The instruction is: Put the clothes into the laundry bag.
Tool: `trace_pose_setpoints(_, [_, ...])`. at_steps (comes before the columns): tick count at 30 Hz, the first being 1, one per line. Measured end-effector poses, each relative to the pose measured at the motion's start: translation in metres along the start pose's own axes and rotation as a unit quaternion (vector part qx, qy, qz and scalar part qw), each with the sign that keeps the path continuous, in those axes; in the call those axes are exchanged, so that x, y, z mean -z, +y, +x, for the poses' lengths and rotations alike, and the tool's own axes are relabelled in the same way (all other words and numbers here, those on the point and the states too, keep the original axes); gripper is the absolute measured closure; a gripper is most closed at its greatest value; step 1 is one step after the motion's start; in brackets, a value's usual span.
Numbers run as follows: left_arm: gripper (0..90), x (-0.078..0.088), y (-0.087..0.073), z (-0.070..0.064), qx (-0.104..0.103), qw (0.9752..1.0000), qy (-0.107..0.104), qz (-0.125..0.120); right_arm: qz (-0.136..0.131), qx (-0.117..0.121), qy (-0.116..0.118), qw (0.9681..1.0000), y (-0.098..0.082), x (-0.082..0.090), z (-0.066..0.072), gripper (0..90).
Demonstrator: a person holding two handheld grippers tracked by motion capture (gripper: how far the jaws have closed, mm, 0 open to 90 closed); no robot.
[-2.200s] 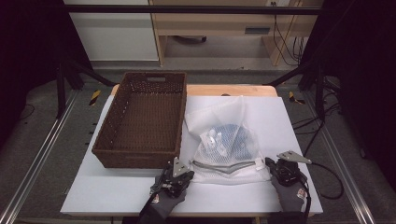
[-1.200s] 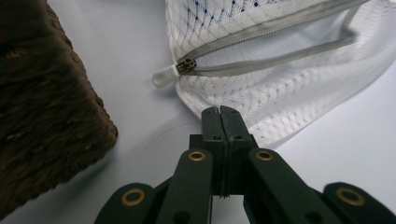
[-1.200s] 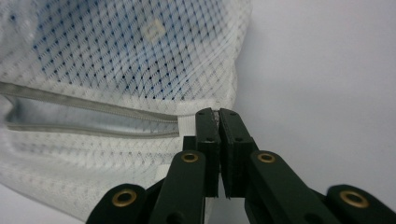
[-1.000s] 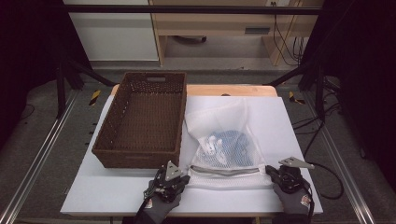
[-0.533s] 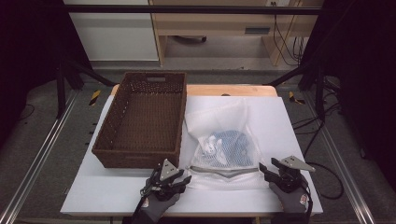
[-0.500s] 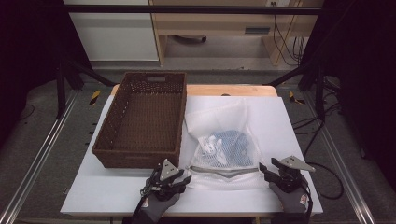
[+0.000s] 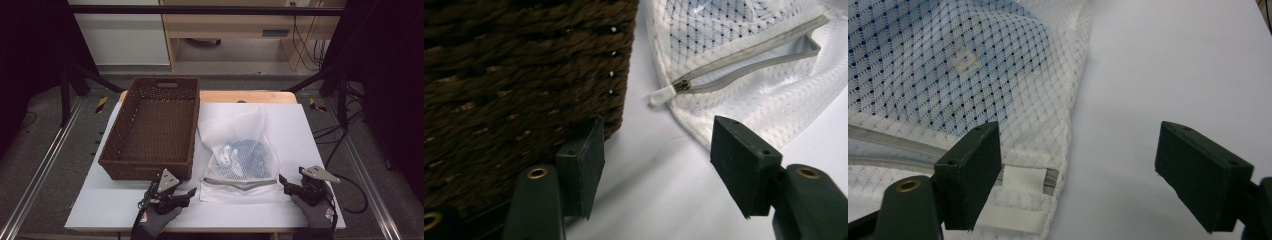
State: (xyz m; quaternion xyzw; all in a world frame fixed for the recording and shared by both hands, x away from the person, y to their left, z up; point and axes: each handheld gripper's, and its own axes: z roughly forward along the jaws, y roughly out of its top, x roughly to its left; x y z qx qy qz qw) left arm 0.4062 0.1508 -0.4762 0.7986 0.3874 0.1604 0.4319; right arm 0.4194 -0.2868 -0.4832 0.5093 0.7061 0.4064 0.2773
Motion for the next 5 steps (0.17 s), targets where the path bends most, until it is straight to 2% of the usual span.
trace_pose_setpoints(5, [35.8, 0.0022, -0.0036, 0.0033, 0.000, 1.0000, -0.001, 0.006, 0.006, -0.010, -0.002, 0.9999, -0.0008, 0.0021, -0.0059, 17.1])
